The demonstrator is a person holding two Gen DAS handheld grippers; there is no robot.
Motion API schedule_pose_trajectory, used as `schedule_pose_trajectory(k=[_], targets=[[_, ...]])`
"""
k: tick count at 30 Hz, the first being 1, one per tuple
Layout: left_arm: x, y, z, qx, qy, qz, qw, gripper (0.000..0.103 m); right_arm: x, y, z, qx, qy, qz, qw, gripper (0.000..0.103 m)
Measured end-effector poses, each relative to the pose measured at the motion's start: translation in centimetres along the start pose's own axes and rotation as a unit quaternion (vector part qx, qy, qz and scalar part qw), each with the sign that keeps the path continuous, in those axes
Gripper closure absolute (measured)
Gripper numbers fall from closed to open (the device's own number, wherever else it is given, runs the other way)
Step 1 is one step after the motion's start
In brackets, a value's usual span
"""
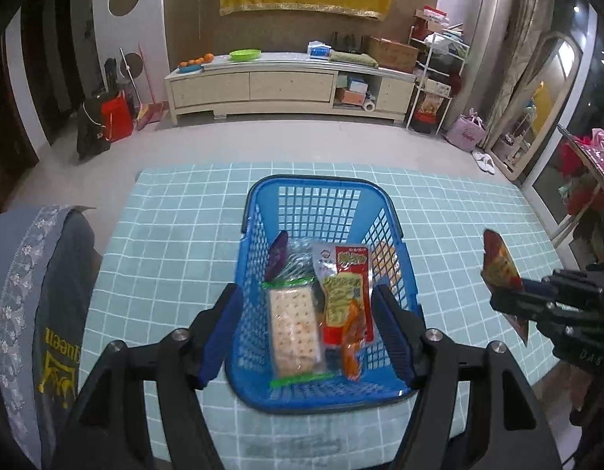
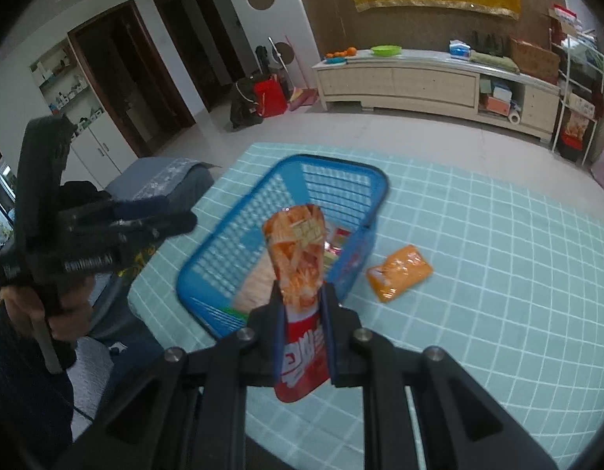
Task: Organize snacks
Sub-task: 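Carry the red pouch over the basket with the right tool and open it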
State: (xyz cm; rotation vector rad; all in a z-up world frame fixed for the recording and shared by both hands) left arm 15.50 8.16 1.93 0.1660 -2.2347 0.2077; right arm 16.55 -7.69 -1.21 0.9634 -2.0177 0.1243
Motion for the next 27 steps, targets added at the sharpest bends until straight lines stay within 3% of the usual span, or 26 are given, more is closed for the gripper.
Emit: schedule_pose_trajectory(k=[11, 15, 27], targets=[[2.6, 4.0, 1.1, -0.027, -0.008, 0.011, 0.9995, 0.037, -1.2, 5.5, -1.9, -0.024, -0.013, 0.019, 0.999, 0.083], [2.6, 5.4, 0.6, -0.049, -0.012, 0.018, 0.9986, 0.032, -2.0, 6.6, -2.7, -0.035, -0.022, 0.028, 0.999, 0.083], [-0.8, 8.2, -1.6, -0.065, -0.011, 0.027, 0.9975, 0.032, -7.9, 6.3, -5.0, -0.076, 0.014, 0.048, 0.996, 0.082]])
Point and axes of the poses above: each gripper's, at about its wrist camera, not at the fingertips, and x roughly against the way its jaws point, y to its left, z to its underside, the point moved 4 cm from there along -x, roughly the way its jaws point
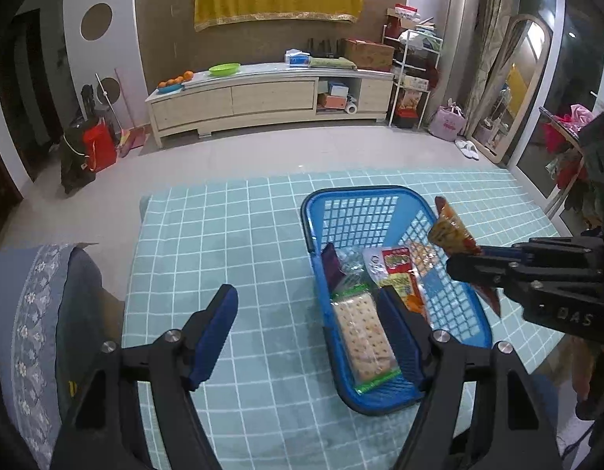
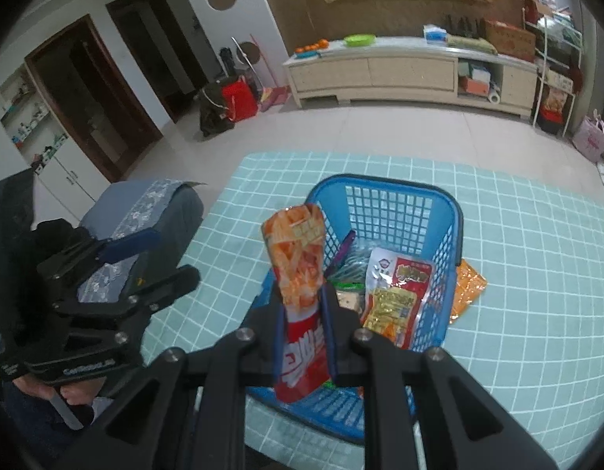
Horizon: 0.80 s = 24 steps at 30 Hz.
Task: Organize snacks
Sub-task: 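Carry the red pouch over the basket with the right tool and open it, then withdraw the right tool from the basket toward the orange bag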
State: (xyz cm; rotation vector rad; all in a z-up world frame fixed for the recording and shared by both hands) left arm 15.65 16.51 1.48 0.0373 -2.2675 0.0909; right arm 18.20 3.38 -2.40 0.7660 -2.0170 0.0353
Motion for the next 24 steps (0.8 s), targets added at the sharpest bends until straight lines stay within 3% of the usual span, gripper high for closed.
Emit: schedule_pose_trajectory(k=[5, 13, 15, 17, 19, 24], targets=[[-2.7, 0.9, -0.2, -0.005, 0.015, 0.0, 0.9999, 0.032, -4.0, -1.4, -0.7, -0.024, 0.029, 0.008, 0.999, 0.082], [-5.6, 1.9, -0.5, -0.003, 0.036, -0.021, 0.9991, 0.032, -9.0, -2.3, -2.0, -0.01, 0.062, 0.022, 0.998, 0.082], [-5.6, 2.1, -0.5, 0.002, 0.037, -0.021, 0.9991, 0.032, -9.6, -2.3, -2.3, 0.007, 0.063, 0.03, 0.998, 0.069], [-5.4, 2.1, -0.4, 0.004, 0.038, -0.023, 0.999, 0.032, -9.6, -2.3, -2.3, 0.019, 0.057, 0.045, 0.997, 0.032], [-4.8, 1.9, -0.3, 0.001, 0.037, -0.024, 0.999, 0.032, -9.0, -2.3, -2.2, 0.02, 0.045, 0.035, 0.998, 0.017], [-2.9, 1.0, -0.4, 0.0, 0.026, -0.024, 0.9994, 0.032, -6.3, -3.2, -1.3, 0.022, 0.041, 0.049, 0.998, 0.014]])
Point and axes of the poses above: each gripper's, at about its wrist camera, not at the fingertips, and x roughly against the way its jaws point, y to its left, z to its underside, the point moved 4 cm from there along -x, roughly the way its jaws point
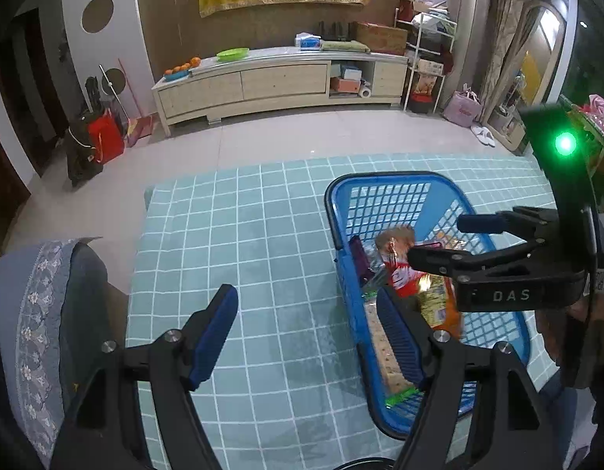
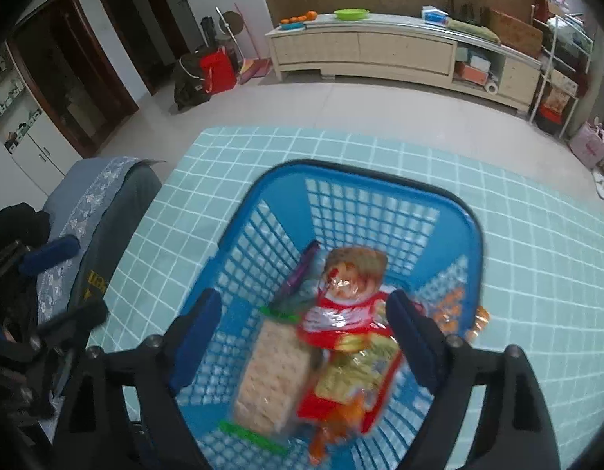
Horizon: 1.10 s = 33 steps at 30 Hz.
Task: Organize snacks
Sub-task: 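Withdraw the right tool from the basket toward the orange bag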
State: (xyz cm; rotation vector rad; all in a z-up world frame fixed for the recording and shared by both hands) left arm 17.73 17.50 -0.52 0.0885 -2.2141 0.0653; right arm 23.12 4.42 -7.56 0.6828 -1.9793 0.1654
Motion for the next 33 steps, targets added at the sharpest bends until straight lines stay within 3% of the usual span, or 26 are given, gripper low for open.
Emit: schedule_pose_trajectory(k=[15, 24, 33], targets=[[6.7, -5.1, -0.1, -0.012, -0.041, 0.016, 0.999, 0.032, 11.1, -5.6, 2.9, -0.062, -0.04, 0.023, 0.997, 0.013], [7.7, -8.5, -0.3, -0.034, -0.054, 0.015, 0.9979, 0.032, 13.1, -8.4, 4.6, -0.096, -0.035, 0.03, 0.994, 0.013], [6.2, -11.3, -0.3, -0.04, -0.038, 0.017, 0.9983, 0.032, 13.8, -10.8, 5.6, -0.108, -0.038, 0.03, 0.993, 0.013]])
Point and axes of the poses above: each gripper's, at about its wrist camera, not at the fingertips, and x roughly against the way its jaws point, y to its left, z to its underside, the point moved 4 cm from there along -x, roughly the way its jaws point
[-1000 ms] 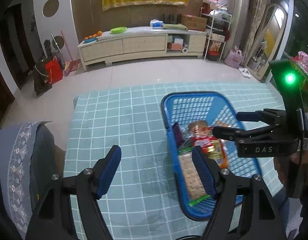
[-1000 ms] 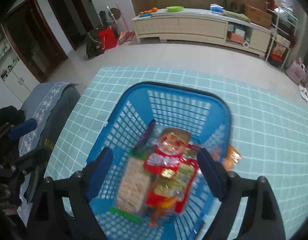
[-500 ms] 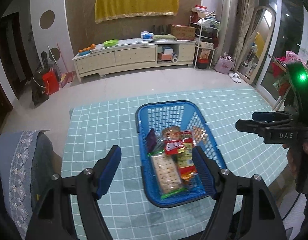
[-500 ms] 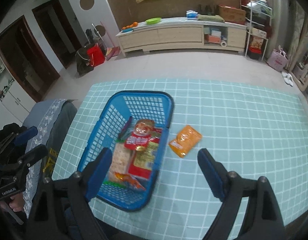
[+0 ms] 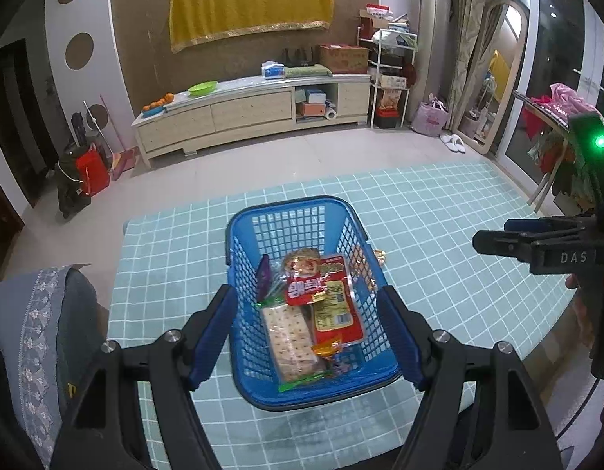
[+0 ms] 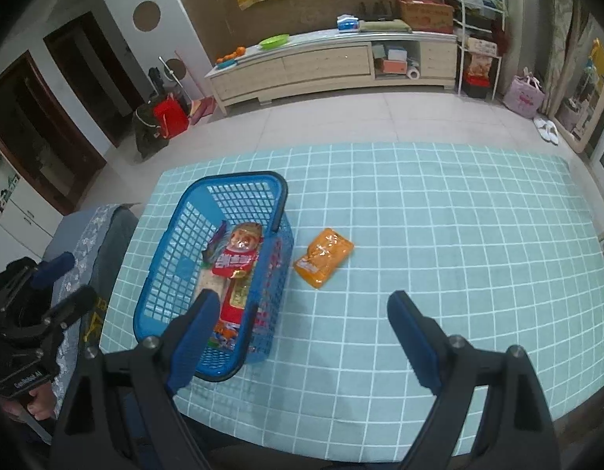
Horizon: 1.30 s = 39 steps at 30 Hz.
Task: Organize snacks
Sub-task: 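Withdraw the right tool from the basket toward the orange bag, then lower the right tool onto the orange bag and grasp it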
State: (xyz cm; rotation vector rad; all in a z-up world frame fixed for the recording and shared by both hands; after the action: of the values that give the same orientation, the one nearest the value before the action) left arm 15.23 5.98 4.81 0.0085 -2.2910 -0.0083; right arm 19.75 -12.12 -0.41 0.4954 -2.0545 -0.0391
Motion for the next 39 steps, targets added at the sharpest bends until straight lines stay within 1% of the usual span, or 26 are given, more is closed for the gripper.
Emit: schedule_pose_trajectory(k=[8, 11, 14, 17, 22, 30, 33, 39], targets=[[-2.6, -1.2, -0.2, -0.001, 0.03, -0.003, 0.9996, 0.032, -1.7, -2.0, 0.1, -0.014, 0.021, -0.022, 0.999, 0.013], [-4.0, -1.3, -0.3, 0.001, 0.043, -0.011, 0.999, 0.032, -2.8, -2.6, 0.1, -0.014, 0.04, -0.029, 0.999, 0.013], [-5.2, -1.1, -0.3, 0.005, 0.056, -0.015, 0.9983, 0.032, -4.2, -3.2, -0.4, -0.015, 0.055, -0.039, 0.998, 0.013], [-6.5, -0.8, -0.6, 0.011, 0.069, -0.029, 0.9971, 0.032, -5.1, -3.8, -1.1, -0.023, 0.056, -0.045, 0.997, 0.013], [-8.9, 0.0, -0.9, 0.034, 0.087, -0.033, 0.9951, 0.032, -7.6, -5.2, -2.0, -0.053, 0.071, -0.075, 0.993, 0.013], [-12.6, 0.7, -0.9, 0.034, 0.114, -0.045, 0.9919, 0.032, -11.2, -7.0, -2.1, -0.069, 0.094, -0.084, 0.99, 0.013], [-14.1, 1.3, -0.9, 0.05, 0.125, -0.041, 0.9901, 0.032, -12.4, -7.3, -2.0, -0.076, 0.105, -0.089, 0.988, 0.013], [-16.4, 2.1, -1.1, 0.08, 0.141, -0.018, 0.9867, 0.032, -15.8, -7.4, -1.6, -0.098, 0.128, -0.123, 0.979, 0.013]])
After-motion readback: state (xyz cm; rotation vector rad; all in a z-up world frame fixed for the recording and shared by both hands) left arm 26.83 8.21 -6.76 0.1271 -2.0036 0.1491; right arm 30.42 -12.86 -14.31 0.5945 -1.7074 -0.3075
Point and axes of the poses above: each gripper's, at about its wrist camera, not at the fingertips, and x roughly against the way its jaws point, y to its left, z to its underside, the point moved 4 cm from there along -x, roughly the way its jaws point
